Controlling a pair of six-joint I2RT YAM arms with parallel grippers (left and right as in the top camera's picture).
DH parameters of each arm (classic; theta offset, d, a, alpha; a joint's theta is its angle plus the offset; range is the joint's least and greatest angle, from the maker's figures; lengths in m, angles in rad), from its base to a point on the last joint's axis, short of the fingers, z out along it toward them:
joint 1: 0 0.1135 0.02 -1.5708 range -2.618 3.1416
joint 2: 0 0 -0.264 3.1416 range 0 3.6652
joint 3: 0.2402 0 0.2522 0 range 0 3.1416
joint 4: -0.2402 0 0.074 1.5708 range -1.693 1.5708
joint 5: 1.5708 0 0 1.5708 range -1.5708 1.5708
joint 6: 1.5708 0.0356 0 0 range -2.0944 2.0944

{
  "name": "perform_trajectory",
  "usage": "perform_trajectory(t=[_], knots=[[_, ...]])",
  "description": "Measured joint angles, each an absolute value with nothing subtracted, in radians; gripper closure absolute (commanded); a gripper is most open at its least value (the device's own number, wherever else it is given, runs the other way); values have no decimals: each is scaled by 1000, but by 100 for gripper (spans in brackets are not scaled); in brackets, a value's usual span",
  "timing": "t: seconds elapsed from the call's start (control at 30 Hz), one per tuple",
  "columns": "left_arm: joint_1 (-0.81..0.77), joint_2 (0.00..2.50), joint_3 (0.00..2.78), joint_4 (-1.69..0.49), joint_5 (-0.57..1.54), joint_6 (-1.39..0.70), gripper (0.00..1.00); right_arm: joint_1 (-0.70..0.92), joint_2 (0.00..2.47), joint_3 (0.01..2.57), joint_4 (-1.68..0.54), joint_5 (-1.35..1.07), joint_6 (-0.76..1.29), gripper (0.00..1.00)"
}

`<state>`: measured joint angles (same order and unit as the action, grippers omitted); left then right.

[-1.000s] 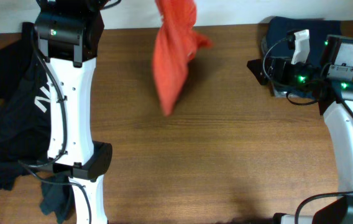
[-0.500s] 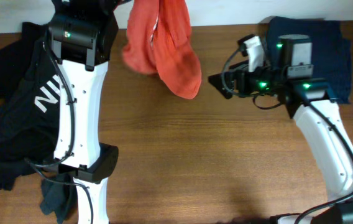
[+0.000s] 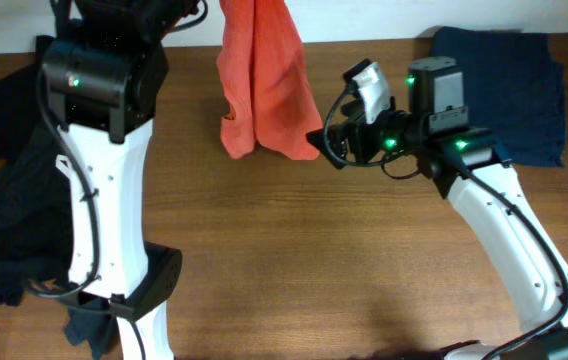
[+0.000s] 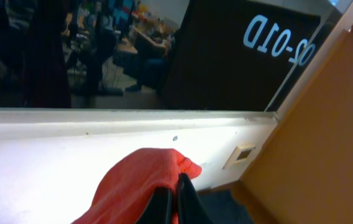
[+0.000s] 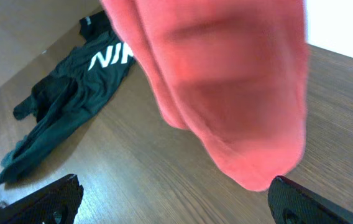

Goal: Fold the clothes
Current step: 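Lift the red t-shirt up with the left gripper off the black shirt, then grasp the hanging red t-shirt's other side with the right gripper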

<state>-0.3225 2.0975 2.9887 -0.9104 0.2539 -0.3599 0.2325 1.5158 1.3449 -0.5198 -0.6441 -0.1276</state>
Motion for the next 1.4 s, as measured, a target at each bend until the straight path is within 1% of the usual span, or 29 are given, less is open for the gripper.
perform_trajectory(t=[0.17,0.33,0.57,0.87,1.03,1.27,1.4], knots=[[-323,2079,2991,-968,255,-360,99,285,1549,1345,-498,-627,-140,0],[-323,2058,2991,-1015,255,-349,99,287,1581,1345,-496,-606,-170,1],[-323,1946,2991,-1076,255,-290,99,287,1599,1346,-505,-583,-231,1],[-323,1911,2999,-1105,227,-253,99,287,1724,1351,-568,-582,-349,1],[-323,1911,3000,-1105,225,-250,99,287,1806,1351,-570,-701,-392,1],[-323,1911,3000,-1156,190,-236,99,271,1810,1351,-681,-941,-522,1],[-323,1911,3000,-1164,178,-223,99,256,1810,1351,-703,-1005,-599,1]])
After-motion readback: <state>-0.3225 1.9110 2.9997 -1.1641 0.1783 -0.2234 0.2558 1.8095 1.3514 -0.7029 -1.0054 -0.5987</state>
